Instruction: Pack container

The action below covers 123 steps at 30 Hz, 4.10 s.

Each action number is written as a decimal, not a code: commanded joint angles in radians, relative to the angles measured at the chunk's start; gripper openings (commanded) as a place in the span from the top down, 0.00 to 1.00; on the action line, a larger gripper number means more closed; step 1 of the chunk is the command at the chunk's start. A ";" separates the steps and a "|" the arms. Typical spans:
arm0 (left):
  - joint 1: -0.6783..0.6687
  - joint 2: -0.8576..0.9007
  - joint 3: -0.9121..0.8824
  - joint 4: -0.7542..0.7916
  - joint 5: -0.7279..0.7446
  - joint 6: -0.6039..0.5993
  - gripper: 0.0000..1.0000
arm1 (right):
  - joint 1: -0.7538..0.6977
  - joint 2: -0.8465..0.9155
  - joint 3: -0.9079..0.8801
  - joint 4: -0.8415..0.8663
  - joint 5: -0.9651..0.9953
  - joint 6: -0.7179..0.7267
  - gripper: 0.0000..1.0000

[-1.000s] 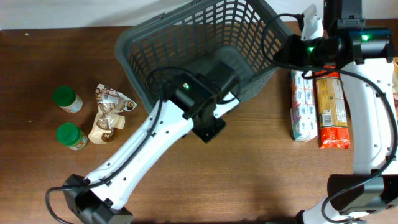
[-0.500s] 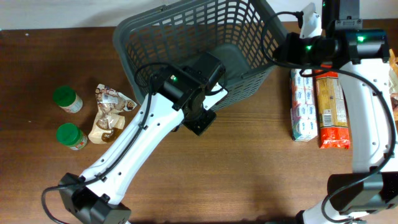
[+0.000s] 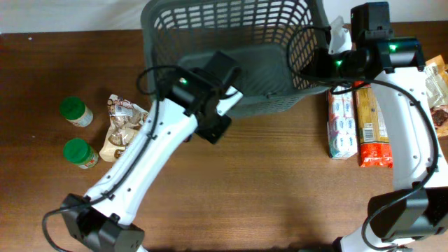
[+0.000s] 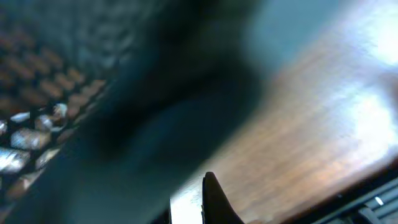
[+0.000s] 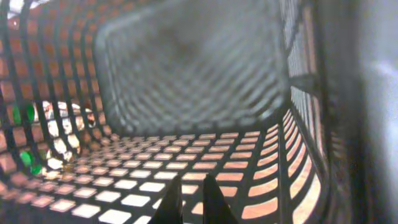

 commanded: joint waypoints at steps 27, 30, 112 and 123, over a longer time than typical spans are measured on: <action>0.123 -0.325 -0.006 0.044 -0.078 -0.130 0.97 | -0.053 -0.159 0.174 0.019 0.236 0.038 0.96; 0.150 -0.395 -0.005 0.051 -0.152 -0.176 0.96 | -0.102 -0.129 0.174 0.027 0.315 0.070 0.96; 0.335 0.059 -0.006 0.393 0.035 0.233 0.98 | -0.029 -0.179 0.177 -0.171 -0.032 -0.054 0.96; 0.329 -0.082 0.244 0.375 0.019 0.127 0.95 | -0.031 -0.182 0.180 -0.148 0.082 -0.059 0.96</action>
